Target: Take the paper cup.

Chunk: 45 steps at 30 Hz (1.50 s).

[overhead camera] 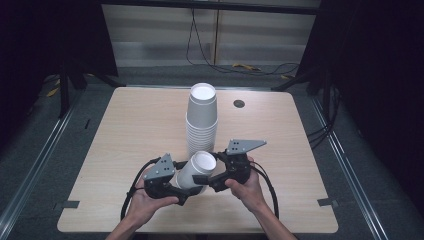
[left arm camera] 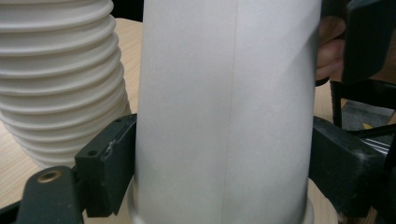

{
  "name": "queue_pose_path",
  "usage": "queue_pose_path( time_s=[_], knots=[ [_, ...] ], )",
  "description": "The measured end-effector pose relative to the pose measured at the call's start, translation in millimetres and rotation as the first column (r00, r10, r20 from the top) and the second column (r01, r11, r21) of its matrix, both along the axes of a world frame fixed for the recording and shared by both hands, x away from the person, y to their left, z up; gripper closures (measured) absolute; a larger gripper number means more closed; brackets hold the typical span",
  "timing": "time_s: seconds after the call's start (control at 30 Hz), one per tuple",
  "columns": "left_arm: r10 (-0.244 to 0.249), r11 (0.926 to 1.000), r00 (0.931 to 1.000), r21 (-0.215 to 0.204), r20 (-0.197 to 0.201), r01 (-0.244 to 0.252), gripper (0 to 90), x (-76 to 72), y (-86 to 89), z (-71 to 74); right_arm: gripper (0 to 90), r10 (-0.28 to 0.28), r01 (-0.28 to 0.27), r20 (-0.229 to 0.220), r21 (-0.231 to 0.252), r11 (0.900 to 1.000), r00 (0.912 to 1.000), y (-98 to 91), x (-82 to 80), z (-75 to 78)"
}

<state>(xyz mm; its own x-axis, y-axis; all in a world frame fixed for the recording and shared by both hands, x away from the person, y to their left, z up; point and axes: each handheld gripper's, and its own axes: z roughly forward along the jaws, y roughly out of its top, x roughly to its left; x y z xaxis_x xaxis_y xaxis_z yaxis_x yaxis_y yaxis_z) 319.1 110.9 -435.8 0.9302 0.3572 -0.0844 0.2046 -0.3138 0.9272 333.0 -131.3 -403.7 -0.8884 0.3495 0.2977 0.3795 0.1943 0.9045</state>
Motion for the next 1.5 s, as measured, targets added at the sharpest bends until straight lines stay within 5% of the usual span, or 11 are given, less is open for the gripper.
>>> queue_pose_path(
  time_s=[0.2,0.7,1.17,1.23,1.37,1.5],
  knots=[
    [0.018,0.9998,0.9998,0.006,-0.003,-0.018,16.4,2.1,7.4,0.0,13.6,-0.011,0.011,0.008,-0.007,0.9999,0.9999,-6.5,0.6,2.1],
    [0.017,0.9945,0.9992,0.104,-0.037,-0.013,16.4,6.8,17.3,6.9,14.1,-0.030,0.033,0.038,-0.064,0.9974,0.9988,-24.4,-0.4,4.9],
    [-0.035,0.9764,0.9989,0.212,-0.031,0.041,16.4,7.7,12.0,11.4,14.1,-0.006,0.012,0.036,-0.165,0.9862,0.9993,-31.6,-2.0,6.8],
    [-0.056,0.9664,0.9981,0.250,-0.025,0.061,16.4,8.3,9.9,11.7,14.1,0.002,0.005,0.038,-0.180,0.9836,0.9993,-31.3,-1.9,7.0],
    [-0.047,0.9578,0.9989,0.284,-0.003,0.046,16.4,7.7,7.7,13.5,14.1,0.005,0.003,0.039,-0.212,0.9774,0.9992,-31.4,0.0,6.8],
    [-0.052,0.9567,0.9986,0.287,-0.004,0.051,16.4,8.0,6.8,13.0,14.5,0.009,0.000,0.037,-0.230,0.9731,0.9993,-30.8,1.0,6.0]
  ],
)
